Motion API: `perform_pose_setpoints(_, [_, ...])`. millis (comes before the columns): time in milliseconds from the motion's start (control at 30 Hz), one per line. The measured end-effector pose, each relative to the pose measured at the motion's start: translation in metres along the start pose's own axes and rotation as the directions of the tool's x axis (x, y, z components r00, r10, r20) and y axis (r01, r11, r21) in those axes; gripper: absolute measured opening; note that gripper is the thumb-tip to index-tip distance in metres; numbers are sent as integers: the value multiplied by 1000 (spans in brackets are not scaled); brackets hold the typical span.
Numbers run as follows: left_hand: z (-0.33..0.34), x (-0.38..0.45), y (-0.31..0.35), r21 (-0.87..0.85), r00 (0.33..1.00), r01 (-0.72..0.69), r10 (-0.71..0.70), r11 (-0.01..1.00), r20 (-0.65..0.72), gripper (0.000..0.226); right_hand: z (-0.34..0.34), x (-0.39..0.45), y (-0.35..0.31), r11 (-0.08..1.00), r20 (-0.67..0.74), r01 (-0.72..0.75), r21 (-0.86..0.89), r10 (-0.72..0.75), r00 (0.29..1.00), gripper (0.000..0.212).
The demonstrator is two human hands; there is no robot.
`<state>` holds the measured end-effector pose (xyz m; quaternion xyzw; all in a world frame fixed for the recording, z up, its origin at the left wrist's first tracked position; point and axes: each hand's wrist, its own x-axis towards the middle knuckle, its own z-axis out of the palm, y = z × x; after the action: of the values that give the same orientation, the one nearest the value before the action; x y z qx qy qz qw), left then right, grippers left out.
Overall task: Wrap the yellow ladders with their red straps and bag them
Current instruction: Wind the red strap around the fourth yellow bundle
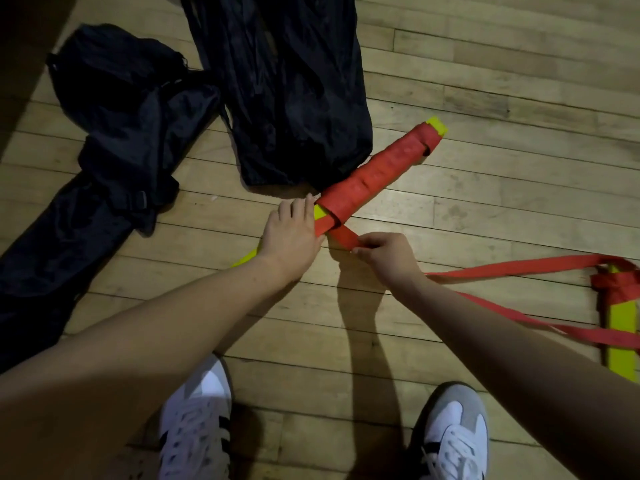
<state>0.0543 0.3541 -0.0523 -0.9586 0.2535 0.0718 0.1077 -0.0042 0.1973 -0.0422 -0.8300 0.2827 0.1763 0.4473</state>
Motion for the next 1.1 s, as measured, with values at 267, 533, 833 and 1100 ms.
perform_pose_setpoints(267, [-18,5,4,-340,959,226,-147,913,243,49,4,-9,-3,998,7,-7,60,6,1000,32])
perform_pose_setpoints(533, [-20,9,5,-304,981,140,-91,942,168,64,-11,-17,-16,931,337,-249,265,152,929,15])
perform_pose_setpoints(833, [0,-3,10,-257,997,-35,50,966,50,57,-16,-16,-11,806,620,-428,409,99,778,15])
perform_pose_setpoints(1100, [-2,-2,1,-169,999,-8,14,986,33,64,-12,-15,-13,881,508,-308,358,93,856,17])
